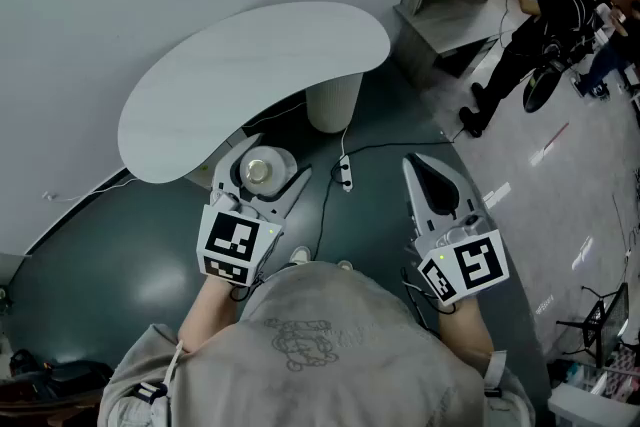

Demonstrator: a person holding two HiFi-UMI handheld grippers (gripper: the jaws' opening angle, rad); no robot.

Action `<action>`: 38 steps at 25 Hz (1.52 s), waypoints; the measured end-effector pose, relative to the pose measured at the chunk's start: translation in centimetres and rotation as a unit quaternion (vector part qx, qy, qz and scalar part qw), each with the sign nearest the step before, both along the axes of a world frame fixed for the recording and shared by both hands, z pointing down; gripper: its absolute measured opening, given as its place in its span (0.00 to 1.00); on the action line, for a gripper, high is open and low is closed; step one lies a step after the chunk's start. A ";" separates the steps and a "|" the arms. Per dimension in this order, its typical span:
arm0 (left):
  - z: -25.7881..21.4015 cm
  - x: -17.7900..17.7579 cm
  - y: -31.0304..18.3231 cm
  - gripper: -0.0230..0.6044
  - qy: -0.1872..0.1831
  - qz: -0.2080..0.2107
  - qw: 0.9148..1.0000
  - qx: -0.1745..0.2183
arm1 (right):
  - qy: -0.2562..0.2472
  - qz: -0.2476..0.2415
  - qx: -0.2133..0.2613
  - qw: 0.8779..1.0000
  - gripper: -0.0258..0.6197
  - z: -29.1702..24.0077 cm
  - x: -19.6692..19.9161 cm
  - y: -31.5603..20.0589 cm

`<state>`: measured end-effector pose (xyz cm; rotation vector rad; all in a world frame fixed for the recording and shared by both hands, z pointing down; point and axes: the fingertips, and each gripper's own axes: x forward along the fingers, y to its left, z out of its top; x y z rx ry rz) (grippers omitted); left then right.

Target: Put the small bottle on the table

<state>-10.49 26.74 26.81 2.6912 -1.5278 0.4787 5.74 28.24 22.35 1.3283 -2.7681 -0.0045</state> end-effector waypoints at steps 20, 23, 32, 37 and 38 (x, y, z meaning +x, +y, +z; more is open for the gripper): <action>0.4 4.8 1.0 0.58 -0.009 -0.014 1.000 -0.001 | -0.015 -0.025 -0.013 0.999 0.09 1.6 4.3 0.3; 0.7 5.7 1.4 0.58 -0.011 -0.018 1.000 -0.001 | -0.017 -0.030 -0.015 0.999 0.09 2.1 5.1 0.6; 1.4 7.5 1.6 0.58 -0.018 -0.018 1.000 0.008 | -0.019 -0.037 -0.001 0.999 0.09 2.9 6.8 1.1; 2.6 7.6 -0.3 0.58 -0.019 -0.015 1.000 0.010 | -0.019 -0.035 0.005 0.999 0.09 3.8 6.7 -0.7; 2.8 7.5 -0.7 0.58 -0.018 -0.014 1.000 0.011 | -0.018 -0.034 0.006 0.999 0.09 4.0 6.6 -1.1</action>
